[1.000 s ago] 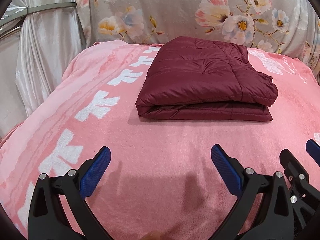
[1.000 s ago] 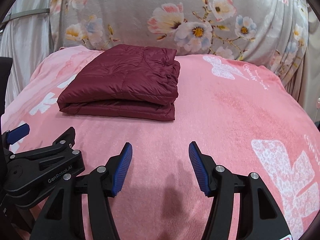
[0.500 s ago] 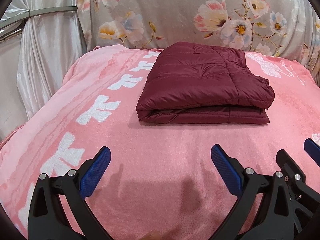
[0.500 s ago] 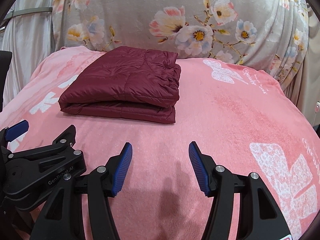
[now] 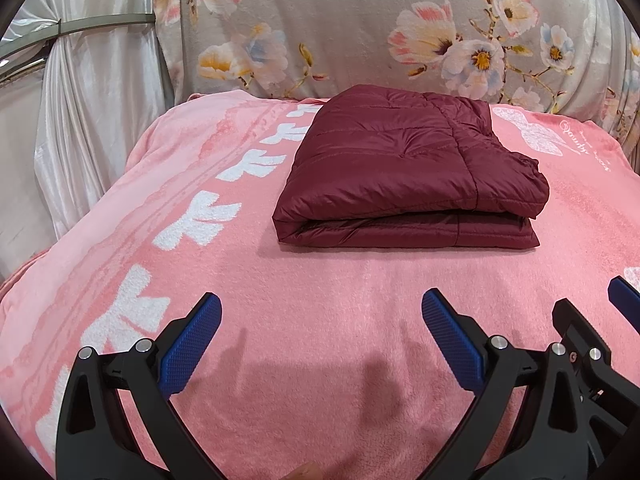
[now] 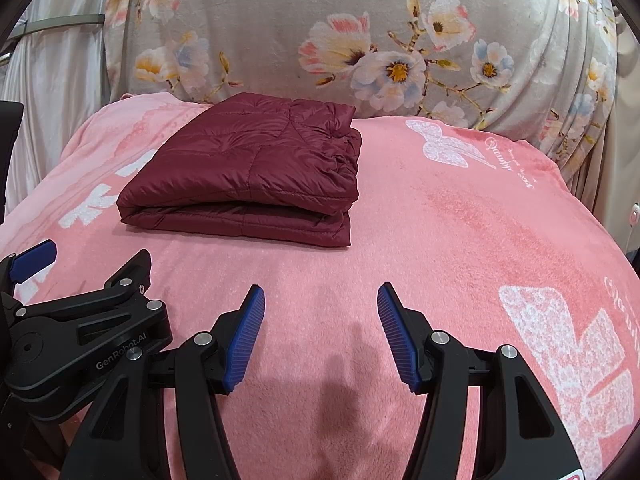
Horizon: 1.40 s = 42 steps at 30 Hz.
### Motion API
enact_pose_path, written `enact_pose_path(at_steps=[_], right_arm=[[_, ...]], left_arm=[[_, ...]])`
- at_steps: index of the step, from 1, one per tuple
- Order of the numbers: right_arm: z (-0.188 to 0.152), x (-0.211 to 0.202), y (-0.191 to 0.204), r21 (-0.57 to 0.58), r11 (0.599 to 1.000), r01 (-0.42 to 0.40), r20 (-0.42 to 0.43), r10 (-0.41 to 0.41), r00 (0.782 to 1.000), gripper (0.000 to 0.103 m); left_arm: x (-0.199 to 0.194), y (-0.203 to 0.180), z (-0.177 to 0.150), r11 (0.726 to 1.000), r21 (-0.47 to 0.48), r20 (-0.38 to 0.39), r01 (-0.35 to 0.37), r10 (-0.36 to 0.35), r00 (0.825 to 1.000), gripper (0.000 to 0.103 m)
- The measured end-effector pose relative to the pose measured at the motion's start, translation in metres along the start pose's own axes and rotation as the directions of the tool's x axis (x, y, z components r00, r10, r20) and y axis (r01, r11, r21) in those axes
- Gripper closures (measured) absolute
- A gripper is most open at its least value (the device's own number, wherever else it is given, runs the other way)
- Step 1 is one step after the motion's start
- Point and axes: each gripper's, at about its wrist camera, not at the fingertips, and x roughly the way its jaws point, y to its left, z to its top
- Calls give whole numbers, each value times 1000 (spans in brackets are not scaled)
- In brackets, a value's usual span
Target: Fold large clothes
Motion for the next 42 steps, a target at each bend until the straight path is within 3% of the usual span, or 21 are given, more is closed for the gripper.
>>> enact_pose_path(at_steps=[42], right_arm=[[1, -3, 1, -2, 1000, 2, 9, -2, 1000, 45]], left_arm=[[-6, -5, 2, 1000, 9, 17, 16, -16, 1000, 10]])
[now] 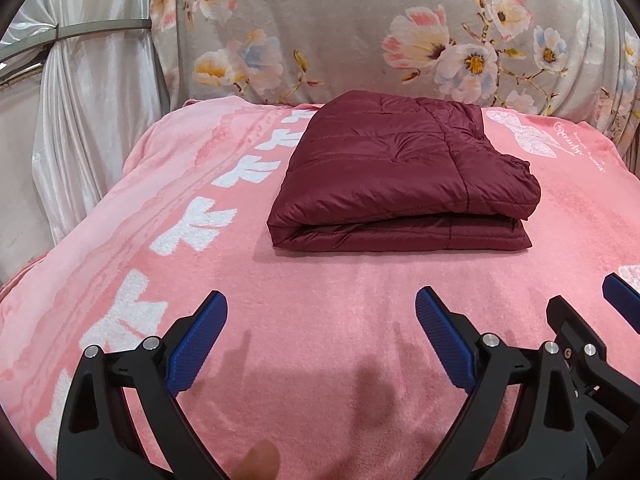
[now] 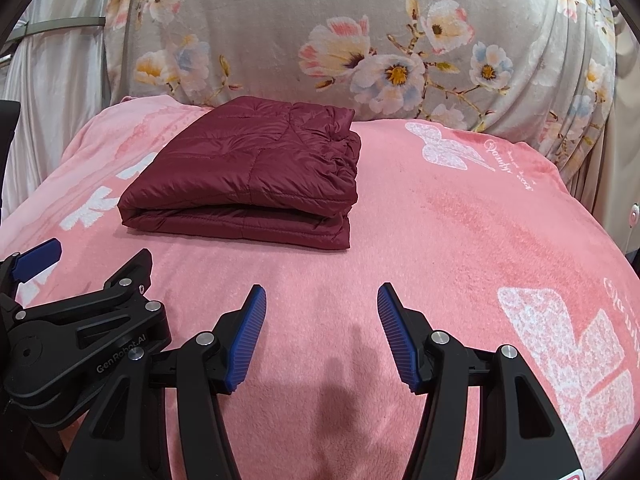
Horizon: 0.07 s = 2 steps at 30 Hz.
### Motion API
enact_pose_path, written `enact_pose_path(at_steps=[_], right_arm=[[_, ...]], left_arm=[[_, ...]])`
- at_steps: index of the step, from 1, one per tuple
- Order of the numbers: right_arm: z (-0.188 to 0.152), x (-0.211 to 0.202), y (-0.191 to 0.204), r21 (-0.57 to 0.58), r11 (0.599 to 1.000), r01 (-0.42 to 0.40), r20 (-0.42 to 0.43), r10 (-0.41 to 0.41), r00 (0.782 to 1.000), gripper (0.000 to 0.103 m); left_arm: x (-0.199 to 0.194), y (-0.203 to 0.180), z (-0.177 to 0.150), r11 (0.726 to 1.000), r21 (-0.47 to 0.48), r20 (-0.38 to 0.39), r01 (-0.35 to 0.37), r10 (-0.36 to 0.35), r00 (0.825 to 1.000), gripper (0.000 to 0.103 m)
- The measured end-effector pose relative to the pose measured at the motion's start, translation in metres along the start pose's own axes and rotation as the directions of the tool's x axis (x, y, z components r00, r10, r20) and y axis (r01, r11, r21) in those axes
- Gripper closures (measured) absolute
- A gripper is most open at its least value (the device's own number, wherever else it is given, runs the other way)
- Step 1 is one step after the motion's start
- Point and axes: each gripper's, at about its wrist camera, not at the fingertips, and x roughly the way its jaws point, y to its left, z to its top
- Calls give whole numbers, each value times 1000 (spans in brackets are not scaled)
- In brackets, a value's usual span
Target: Fold large clothes
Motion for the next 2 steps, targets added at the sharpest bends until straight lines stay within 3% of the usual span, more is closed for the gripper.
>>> enact_pose_path(at_steps=[2], right_arm=[[0, 1, -1, 0, 1000, -1, 0, 1, 1000, 45]], left_arm=[[0, 0, 0, 1000, -1, 1, -1, 1, 1000, 10]])
